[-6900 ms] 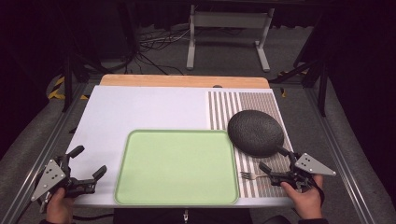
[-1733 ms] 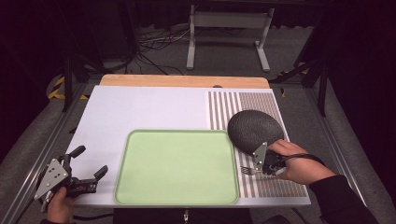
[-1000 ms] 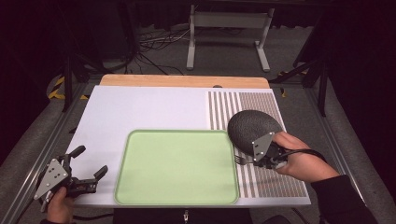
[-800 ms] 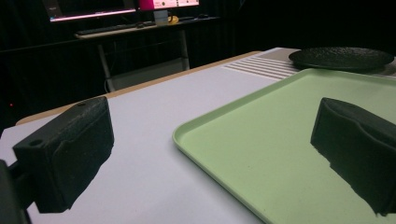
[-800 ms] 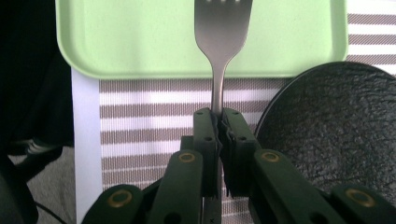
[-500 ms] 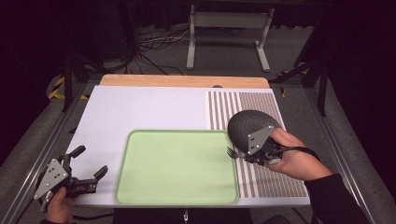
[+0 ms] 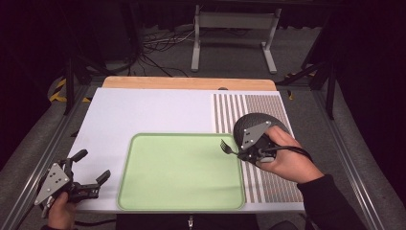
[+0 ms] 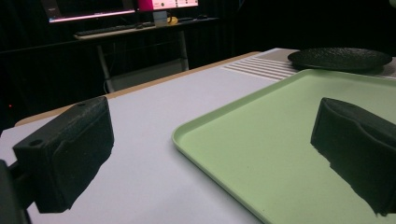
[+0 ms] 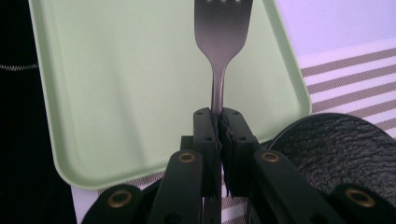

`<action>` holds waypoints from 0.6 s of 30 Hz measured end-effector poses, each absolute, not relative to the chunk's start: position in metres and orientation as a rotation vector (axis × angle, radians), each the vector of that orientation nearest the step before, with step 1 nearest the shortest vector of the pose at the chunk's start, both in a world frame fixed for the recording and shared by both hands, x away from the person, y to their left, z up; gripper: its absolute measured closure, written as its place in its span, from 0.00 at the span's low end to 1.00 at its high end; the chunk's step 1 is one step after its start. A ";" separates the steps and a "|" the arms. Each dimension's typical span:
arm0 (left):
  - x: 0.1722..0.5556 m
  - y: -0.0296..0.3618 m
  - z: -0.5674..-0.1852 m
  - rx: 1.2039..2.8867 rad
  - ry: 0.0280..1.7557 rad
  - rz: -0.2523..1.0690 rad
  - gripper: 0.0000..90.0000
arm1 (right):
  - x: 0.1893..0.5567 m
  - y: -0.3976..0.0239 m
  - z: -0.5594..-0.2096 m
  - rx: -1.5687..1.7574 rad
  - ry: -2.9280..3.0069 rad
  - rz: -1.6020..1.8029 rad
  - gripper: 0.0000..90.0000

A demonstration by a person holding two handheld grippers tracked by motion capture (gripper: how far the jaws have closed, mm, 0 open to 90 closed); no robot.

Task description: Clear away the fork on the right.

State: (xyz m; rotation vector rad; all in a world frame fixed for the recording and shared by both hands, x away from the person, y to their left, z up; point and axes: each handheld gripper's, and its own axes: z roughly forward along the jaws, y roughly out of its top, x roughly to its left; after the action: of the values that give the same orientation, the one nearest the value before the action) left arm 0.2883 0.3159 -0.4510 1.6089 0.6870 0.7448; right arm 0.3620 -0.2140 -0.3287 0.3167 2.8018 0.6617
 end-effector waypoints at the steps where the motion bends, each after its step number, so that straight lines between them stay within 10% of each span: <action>1: 0.288 0.316 -0.451 1.607 0.687 0.745 0.00 | 0.362 -0.212 -0.329 0.321 2.797 0.671 0.94; 18: 0.288 0.316 -0.451 1.605 0.689 0.743 0.00 | 0.370 -0.181 -0.333 0.384 2.779 0.732 0.94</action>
State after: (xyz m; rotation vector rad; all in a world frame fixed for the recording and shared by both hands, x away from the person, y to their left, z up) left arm 0.2880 0.3162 -0.4509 1.6047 0.6888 0.7425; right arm 0.3702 -0.1810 -0.3334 0.3838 2.7785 0.7316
